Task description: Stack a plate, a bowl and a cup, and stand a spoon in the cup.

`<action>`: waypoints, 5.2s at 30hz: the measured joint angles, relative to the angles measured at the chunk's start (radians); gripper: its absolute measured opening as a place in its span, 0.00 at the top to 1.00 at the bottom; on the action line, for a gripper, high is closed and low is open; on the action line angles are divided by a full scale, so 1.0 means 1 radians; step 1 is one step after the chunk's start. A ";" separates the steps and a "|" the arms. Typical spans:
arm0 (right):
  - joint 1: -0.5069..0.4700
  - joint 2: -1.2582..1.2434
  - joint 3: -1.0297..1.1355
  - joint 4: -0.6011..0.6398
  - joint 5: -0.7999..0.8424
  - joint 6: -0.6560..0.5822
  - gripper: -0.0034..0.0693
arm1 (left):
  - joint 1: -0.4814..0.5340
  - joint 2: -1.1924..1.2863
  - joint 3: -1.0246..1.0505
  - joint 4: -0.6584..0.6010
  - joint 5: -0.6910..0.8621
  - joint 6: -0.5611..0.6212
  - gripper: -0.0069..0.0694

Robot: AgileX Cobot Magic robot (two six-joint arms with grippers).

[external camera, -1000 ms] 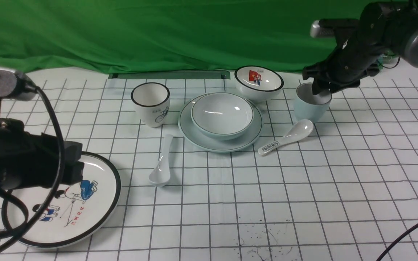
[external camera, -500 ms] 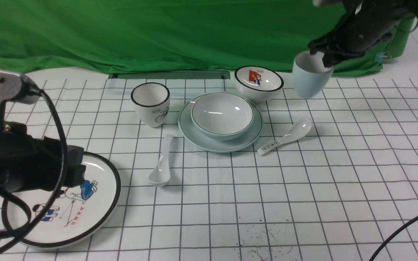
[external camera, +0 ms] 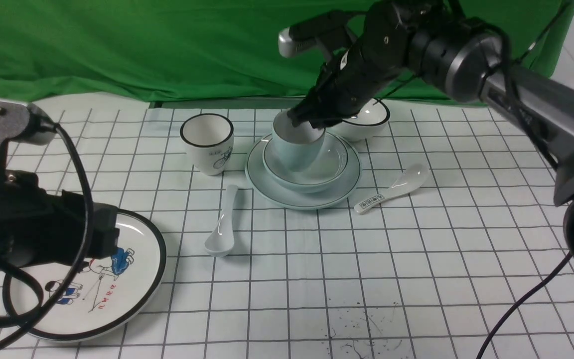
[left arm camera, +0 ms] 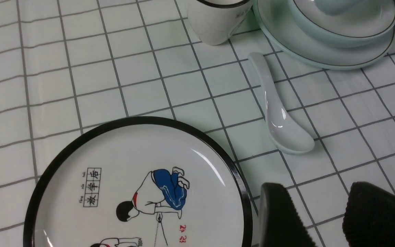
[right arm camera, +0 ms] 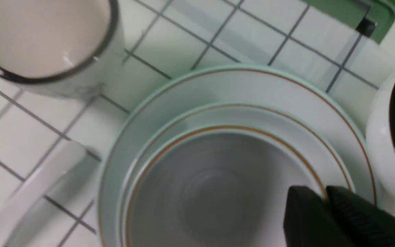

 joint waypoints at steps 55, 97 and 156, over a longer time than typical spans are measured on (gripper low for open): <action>-0.022 -1.037 1.044 -0.369 0.134 0.221 0.51 | -0.189 0.943 -0.754 0.093 0.330 -0.071 0.26; -0.021 -1.061 1.350 -0.344 -0.347 0.278 0.52 | -0.146 0.754 -0.608 -0.027 -0.456 -0.024 0.80; -0.021 -1.774 1.498 -0.341 -0.163 0.158 0.93 | -0.199 0.196 -0.431 0.250 -0.269 -0.123 0.96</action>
